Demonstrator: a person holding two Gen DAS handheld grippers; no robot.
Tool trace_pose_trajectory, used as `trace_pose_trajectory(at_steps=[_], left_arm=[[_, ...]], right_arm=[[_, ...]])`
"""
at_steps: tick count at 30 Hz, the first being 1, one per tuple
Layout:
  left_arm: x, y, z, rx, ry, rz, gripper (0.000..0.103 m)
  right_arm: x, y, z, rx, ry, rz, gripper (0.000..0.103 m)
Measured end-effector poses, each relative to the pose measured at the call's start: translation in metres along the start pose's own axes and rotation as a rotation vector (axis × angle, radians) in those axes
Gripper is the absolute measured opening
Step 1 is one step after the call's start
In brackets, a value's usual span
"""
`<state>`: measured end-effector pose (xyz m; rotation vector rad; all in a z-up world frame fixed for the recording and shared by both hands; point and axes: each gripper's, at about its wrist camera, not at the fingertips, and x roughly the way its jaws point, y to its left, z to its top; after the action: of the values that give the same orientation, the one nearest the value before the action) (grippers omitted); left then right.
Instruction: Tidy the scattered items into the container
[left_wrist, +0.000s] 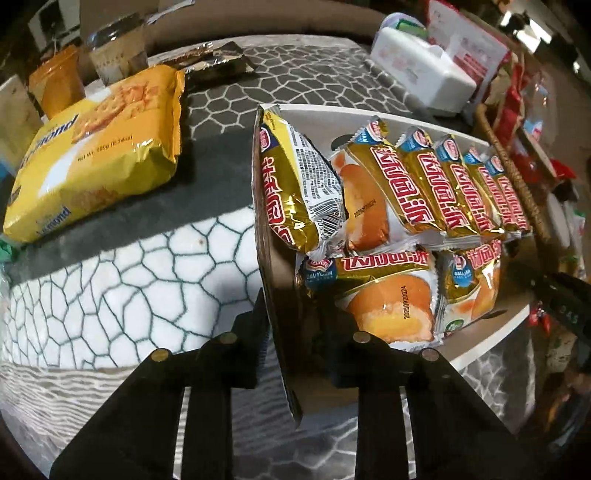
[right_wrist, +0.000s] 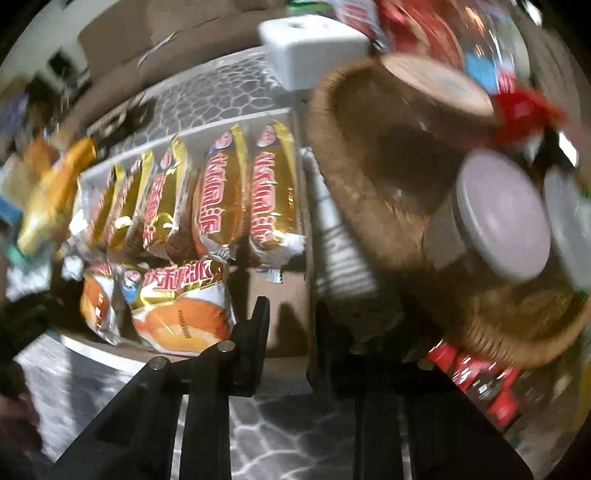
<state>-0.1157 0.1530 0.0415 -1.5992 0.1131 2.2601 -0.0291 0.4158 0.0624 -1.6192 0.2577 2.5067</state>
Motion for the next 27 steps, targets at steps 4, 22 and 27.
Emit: trace_pose_trajectory(at_steps=[4,22,27], left_arm=[[-0.014,0.009,-0.002,-0.032,-0.041,-0.014,0.023],[-0.023,0.052,-0.015,-0.147,-0.062,0.014,0.082],[-0.051,0.054,-0.038,-0.127,-0.138,0.095,0.097]], right_arm=[[-0.009,0.008,0.007,-0.046,-0.042,0.021,0.024],[0.008,0.043,0.028,-0.07,-0.049,0.047,0.038],[-0.027,0.062,0.006,-0.115,-0.154,0.027,0.082]])
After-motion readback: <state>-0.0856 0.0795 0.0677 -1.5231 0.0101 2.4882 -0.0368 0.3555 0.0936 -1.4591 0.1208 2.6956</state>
